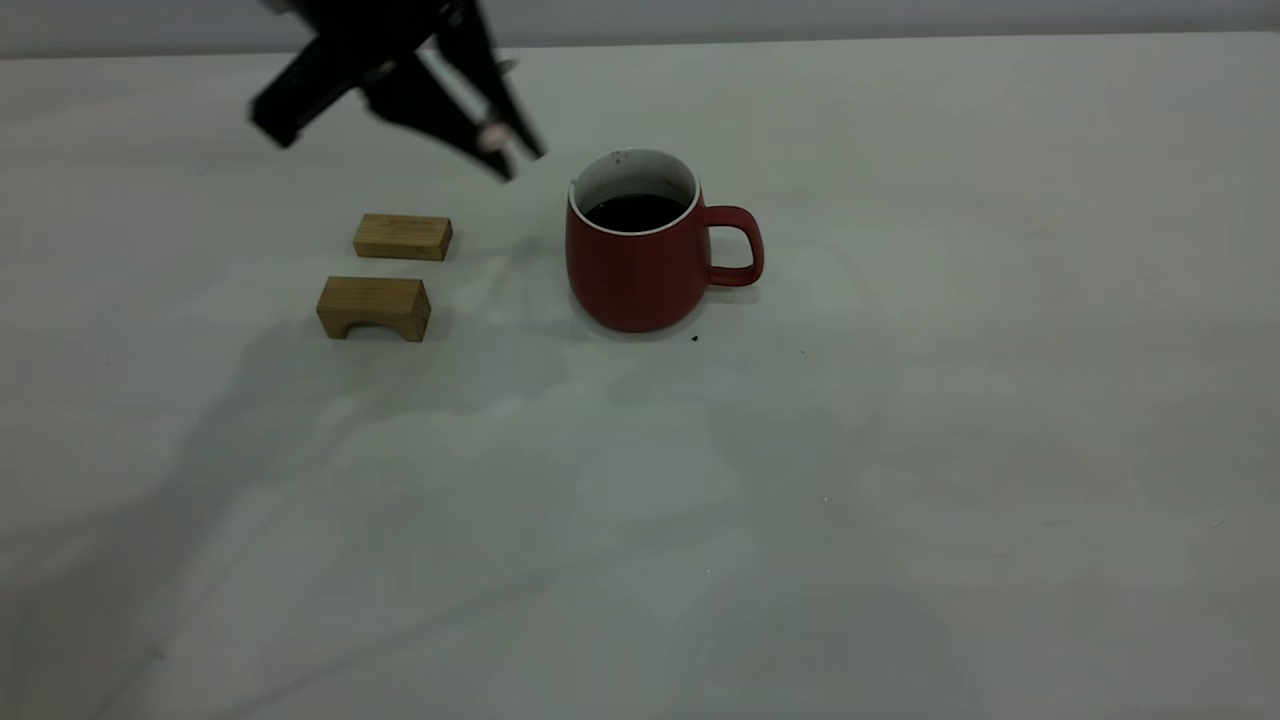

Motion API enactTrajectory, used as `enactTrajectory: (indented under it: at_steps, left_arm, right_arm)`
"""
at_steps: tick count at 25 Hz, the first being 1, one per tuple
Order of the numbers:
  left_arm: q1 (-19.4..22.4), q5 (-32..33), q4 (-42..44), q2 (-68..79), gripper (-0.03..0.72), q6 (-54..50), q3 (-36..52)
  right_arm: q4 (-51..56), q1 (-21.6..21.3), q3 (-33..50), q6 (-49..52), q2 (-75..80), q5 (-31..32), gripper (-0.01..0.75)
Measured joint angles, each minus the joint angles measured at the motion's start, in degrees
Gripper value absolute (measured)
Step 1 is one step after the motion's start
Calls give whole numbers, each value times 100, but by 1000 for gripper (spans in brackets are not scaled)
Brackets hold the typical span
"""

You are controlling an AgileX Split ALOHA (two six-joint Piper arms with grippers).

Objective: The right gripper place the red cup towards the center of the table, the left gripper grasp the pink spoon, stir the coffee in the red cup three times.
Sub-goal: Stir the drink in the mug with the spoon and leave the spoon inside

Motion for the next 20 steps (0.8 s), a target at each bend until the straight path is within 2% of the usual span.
enactTrajectory:
  at_steps: [6,9,16,20]
  left_arm:
    - [0,62,-2040,-4,145,1149,0]
    - [0,169,-2769,-4,145,1532,0]
    - [0,303,-3948,-4,145,1553,0]
    - [0,380,-4763,-4,145,1155,0]
  right_arm:
    - [0,0,0,0,0,0,550]
    - [0,0,0,0,0,0,550]
    - [0,0,0,0,0,0,550]
    - [0,0,0,0,0,0,550]
